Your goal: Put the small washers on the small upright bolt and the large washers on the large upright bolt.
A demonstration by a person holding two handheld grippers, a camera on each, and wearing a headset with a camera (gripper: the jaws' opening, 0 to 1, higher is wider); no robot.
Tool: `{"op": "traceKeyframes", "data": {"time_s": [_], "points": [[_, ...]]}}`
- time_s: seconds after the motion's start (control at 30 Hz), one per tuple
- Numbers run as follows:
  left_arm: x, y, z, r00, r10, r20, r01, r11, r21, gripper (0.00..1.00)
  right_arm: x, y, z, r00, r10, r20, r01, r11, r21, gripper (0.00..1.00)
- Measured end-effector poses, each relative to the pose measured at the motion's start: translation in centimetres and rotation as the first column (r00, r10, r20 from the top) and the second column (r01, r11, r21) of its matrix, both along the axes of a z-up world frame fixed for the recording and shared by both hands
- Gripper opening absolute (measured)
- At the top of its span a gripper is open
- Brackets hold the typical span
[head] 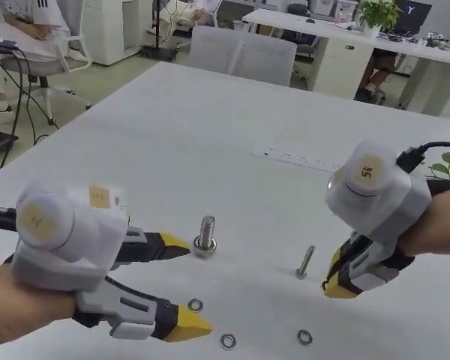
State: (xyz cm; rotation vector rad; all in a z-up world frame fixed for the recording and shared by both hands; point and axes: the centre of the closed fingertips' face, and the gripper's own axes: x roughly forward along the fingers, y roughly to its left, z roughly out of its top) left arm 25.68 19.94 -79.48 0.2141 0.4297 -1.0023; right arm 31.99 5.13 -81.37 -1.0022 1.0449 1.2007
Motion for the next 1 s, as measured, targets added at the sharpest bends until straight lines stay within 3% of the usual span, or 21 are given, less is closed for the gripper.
{"op": "traceKeyframes", "data": {"time_s": [0.47, 1.0], "points": [[0.1, 0.1, 0.1, 1.0, 0.009, 0.002, -0.009, 1.0, -0.007, 0.62, 2.0, 0.4, 1.9, 0.999, -0.003, 0.045, 0.003, 1.0, 0.017, 0.13], [0.3, 0.3, 0.2, 1.0, 0.022, 0.004, -0.022, 1.0, -0.02, 0.62, 3.9, 1.9, 2.0, 0.997, 0.039, 0.061, -0.04, 0.999, 0.003, 0.13]]}}
